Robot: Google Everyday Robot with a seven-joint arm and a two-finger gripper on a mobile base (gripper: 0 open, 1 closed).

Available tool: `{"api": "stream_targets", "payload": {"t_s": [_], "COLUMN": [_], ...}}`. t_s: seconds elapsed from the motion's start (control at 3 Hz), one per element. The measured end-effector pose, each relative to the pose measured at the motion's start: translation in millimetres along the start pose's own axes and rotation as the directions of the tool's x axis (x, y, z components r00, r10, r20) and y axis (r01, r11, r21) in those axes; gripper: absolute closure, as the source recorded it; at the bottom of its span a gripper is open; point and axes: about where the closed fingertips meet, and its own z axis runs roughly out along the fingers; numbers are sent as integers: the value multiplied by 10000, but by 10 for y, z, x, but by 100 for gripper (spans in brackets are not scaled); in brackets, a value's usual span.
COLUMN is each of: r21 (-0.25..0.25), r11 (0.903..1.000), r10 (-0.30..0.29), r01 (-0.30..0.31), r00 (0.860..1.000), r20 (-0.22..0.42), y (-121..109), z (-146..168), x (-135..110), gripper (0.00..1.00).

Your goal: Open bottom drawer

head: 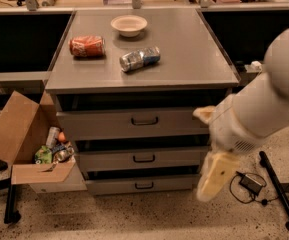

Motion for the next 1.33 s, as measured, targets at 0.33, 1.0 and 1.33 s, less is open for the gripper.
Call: {"api": "stream_targets", "payload": {"t_s": [0.33, 1.0, 1.33], "r21": [-869, -1343, -1788], "r11": [9959, 9908, 9836], "r10": [-238, -210, -333], "r01": [256, 175, 218], "r00": [9995, 9995, 9975], "r20": [210, -248, -618], "y": [414, 420, 459], "z": [672, 1322, 2023], "x": [-28, 384, 806], "gripper": [0, 0, 0]}}
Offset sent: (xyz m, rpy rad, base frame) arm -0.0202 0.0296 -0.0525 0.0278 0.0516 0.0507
